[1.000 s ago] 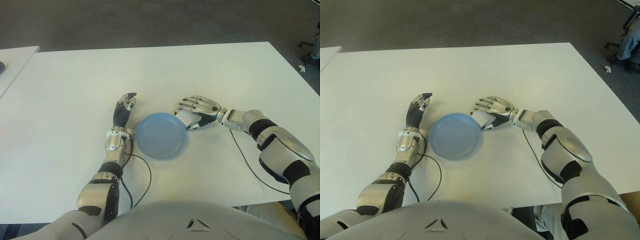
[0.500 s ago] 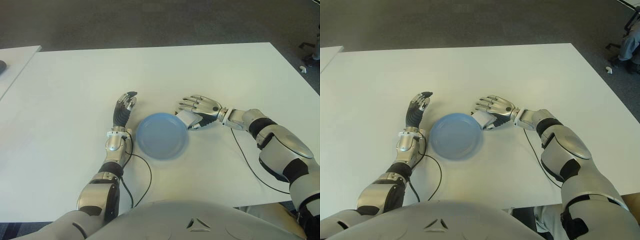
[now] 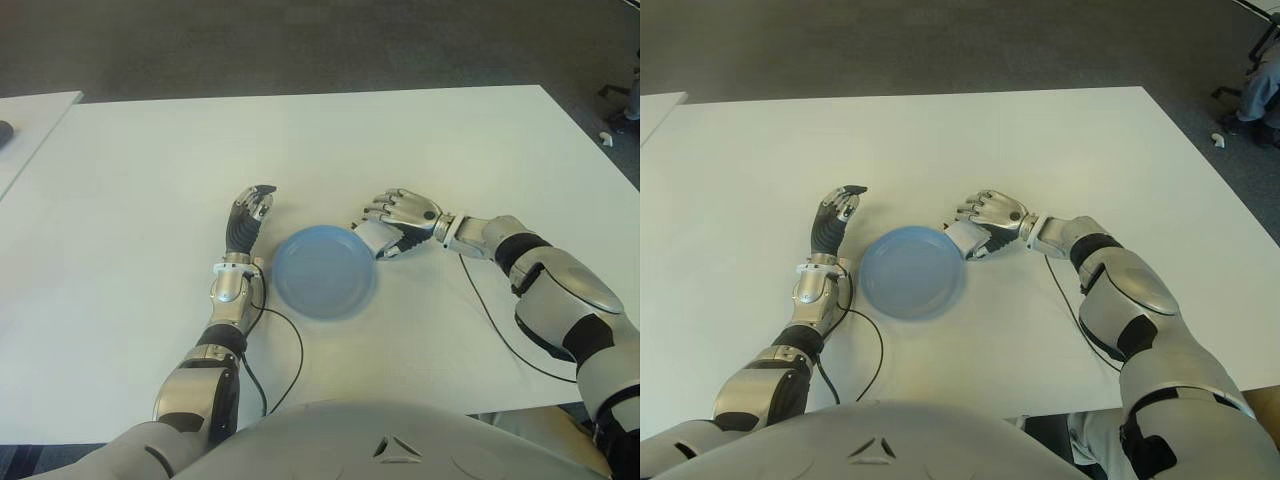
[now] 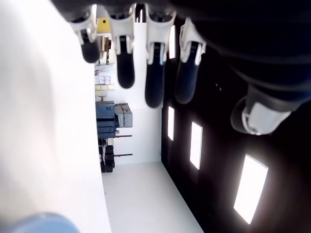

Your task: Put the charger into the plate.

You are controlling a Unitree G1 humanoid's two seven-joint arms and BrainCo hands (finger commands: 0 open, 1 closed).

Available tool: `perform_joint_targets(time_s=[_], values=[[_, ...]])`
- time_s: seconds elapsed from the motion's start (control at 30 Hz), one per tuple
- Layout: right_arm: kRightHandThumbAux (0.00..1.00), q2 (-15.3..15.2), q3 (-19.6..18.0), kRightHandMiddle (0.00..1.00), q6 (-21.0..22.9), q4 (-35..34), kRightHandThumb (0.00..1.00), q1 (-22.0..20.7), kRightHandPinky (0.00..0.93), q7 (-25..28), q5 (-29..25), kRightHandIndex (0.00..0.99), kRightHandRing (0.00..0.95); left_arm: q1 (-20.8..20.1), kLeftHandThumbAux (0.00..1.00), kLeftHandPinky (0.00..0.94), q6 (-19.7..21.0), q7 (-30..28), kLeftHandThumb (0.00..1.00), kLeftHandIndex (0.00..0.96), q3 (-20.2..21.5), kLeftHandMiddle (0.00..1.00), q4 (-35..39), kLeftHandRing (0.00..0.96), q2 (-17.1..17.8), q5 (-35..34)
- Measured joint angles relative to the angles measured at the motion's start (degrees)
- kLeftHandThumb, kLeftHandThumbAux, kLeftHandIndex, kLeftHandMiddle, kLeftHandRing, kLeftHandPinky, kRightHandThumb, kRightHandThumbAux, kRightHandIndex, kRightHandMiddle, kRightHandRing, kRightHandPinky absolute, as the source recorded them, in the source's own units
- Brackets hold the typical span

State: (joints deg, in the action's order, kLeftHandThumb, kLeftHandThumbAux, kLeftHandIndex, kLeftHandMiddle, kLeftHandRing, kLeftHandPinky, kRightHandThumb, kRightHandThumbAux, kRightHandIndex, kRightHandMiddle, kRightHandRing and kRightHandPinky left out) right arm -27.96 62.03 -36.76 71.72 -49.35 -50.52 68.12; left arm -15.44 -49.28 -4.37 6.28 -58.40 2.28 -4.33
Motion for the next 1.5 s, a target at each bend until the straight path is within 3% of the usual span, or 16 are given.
perform_joint_targets(time_s=[0.3, 0.53, 0.8, 1.23, 1.5], values=[[0.704, 0.78, 1.71, 0.878, 4.79, 0.21, 0.722, 0.02, 0.905, -4.49, 0.24, 0.778, 0.875, 0.42, 0.438, 0.097, -0.43, -1.13, 0.000, 0.305, 0.04, 0.310, 0.79, 0.200, -0.03, -0.04], [0.722, 1.05, 1.94, 0.898, 6.37, 0.20, 0.758, 0.00, 0.914, -4.68, 0.13, 0.806, 0.901, 0.75, 0.437, 0.140, -0.50, -1.51, 0.000, 0.325, 0.06, 0.336, 1.44, 0.228, -0.04, -0.02], [0.743, 1.05, 2.29, 0.906, 6.85, 0.22, 0.719, 0.00, 0.912, -5.43, 0.14, 0.811, 0.910, 0.91, 0.440, 0.124, -0.62, -1.51, 0.000, 0.310, 0.10, 0.323, 1.69, 0.214, -0.04, -0.02], [0.769, 1.04, 2.39, 0.906, 7.74, 0.64, 0.608, 0.29, 0.908, -8.19, 0.14, 0.795, 0.912, 0.93, 0.449, 0.192, -1.54, -1.54, 0.000, 0.340, 0.07, 0.388, 1.72, 0.283, -0.10, 0.09], [0.784, 0.62, 1.75, 0.904, 7.91, 0.43, 0.549, 0.42, 0.903, -9.16, -0.30, 0.793, 0.909, 0.93, 0.442, 0.159, -1.52, -2.69, 0.000, 0.334, 0.18, 0.416, 1.71, 0.305, -0.12, 0.04]])
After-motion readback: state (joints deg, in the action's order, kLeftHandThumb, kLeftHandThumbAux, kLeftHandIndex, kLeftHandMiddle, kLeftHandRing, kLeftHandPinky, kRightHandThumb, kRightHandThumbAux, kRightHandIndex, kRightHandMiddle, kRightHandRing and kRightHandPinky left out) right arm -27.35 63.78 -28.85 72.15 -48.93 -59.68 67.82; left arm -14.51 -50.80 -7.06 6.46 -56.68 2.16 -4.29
